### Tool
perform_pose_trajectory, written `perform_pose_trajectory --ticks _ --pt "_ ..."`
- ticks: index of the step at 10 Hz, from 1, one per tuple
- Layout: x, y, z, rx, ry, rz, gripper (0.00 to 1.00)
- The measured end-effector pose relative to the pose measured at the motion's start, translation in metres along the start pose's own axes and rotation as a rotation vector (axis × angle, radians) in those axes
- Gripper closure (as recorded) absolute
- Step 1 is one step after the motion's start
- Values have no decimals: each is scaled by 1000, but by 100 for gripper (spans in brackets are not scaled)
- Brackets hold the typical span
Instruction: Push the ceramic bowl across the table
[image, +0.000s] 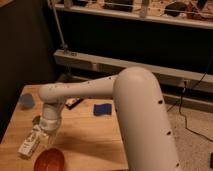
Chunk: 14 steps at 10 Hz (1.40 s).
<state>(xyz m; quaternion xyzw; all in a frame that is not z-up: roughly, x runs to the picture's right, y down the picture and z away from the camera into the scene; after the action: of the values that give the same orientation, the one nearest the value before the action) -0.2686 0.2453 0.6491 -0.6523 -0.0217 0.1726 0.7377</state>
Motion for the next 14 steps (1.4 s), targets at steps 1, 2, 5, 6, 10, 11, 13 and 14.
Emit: perform_pose_trajectory --ticks 1,2,5,6,10,11,13,14 --pt "7 4 -10 -37 3 -45 100" --pt "14 2 -21 -52 7 -84 100" --pt "21 -29 -39 51 21 -84 100" --pt "17 -54 -46 160 14 -40 100" --pt "-7 -109 -72 500 -67 111 100" --pt "-11 -117 -79 588 -90 148 100" --pt "-14 -122 -87 769 -127 208 100" --pt "-13 -117 -85 850 -132 227 100"
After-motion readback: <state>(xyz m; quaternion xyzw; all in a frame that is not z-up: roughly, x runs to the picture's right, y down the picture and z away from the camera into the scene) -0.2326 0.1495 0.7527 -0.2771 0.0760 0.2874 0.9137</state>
